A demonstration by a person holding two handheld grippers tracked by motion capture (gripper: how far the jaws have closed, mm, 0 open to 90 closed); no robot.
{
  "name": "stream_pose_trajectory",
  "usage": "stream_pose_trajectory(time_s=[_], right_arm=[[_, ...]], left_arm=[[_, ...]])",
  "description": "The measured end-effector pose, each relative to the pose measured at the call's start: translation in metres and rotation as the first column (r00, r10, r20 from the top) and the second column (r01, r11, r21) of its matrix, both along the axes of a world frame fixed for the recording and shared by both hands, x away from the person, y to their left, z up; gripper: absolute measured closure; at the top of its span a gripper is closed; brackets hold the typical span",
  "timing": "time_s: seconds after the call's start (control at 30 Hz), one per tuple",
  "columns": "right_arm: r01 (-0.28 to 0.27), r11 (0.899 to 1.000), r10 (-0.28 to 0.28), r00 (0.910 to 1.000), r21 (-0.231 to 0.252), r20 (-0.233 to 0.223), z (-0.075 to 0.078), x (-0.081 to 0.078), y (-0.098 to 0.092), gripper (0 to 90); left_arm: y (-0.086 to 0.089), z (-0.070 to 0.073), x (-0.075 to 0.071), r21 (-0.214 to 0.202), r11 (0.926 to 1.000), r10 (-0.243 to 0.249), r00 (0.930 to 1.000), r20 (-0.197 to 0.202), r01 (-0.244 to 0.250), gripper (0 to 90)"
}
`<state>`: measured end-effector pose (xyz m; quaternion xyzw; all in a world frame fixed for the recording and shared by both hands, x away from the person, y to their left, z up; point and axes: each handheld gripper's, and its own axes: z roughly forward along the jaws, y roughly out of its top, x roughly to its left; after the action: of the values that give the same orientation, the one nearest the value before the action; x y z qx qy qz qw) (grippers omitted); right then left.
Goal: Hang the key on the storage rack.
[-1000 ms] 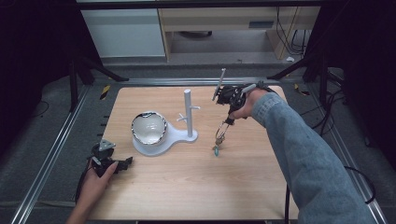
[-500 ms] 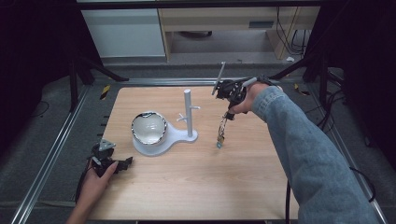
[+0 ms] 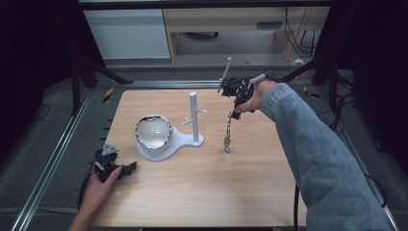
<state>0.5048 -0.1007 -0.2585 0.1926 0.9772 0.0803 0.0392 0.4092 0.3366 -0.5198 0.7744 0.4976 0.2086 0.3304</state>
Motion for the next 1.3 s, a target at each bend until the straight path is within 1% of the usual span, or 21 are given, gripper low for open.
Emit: stream_pose_trajectory(time_s=[0.07, 0.4, 0.47, 0.57, 0.6, 1.0, 1.27, 1.3], right_arm=[[0.007, 1.0, -0.007, 1.0, 0.005, -0.001, 0.002, 0.0, 0.0, 88.4], [-0.004, 1.0, 0.004, 1.0, 0.004, 0.006, 0.009, 0.002, 0.001, 88.5], [0.002, 1.0, -0.002, 1.0, 0.004, 0.008, 0.011, 0.002, 0.002, 88.4], [-0.007, 1.0, 0.007, 0.9999, 0.006, 0.011, 0.013, 0.002, 0.004, 88.4], [-0.001, 1.0, 0.001, 1.0, 0.005, 0.01, 0.014, 0.002, 0.004, 88.5], [-0.011, 1.0, 0.011, 0.9997, 0.011, 0.02, 0.017, 0.006, 0.012, 88.5], [-0.013, 1.0, 0.013, 0.9995, 0.012, 0.03, 0.023, 0.008, 0.018, 88.5], [-0.011, 1.0, 0.011, 0.9992, 0.011, 0.037, 0.024, 0.008, 0.018, 88.5]], left_arm=[[0.0, 0.0, 0.0, 0.0, 1.0, 0.0, 1.0, 0.0, 0.0, 0.0], [0.0, 0.0, 0.0, 0.001, 1.0, 0.001, 1.0, -0.001, -0.001, 0.0], [0.0, 0.0, 0.0, 0.001, 1.0, 0.0, 1.0, -0.001, 0.0, 0.0], [0.0, 0.0, 0.0, 0.001, 1.0, 0.0, 1.0, -0.001, 0.0, 0.0], [0.0, 0.0, 0.0, 0.001, 1.0, 0.0, 1.0, -0.001, 0.0, 0.0], [0.0, 0.0, 0.0, 0.0, 1.0, 0.0, 1.0, 0.0, 0.0, 0.0], [0.0, 0.0, 0.0, 0.0, 1.0, 0.0, 1.0, 0.0, 0.0, 0.0], [0.0, 0.0, 0.0, 0.0, 1.0, 0.0, 1.0, 0.0, 0.0, 0.0]])
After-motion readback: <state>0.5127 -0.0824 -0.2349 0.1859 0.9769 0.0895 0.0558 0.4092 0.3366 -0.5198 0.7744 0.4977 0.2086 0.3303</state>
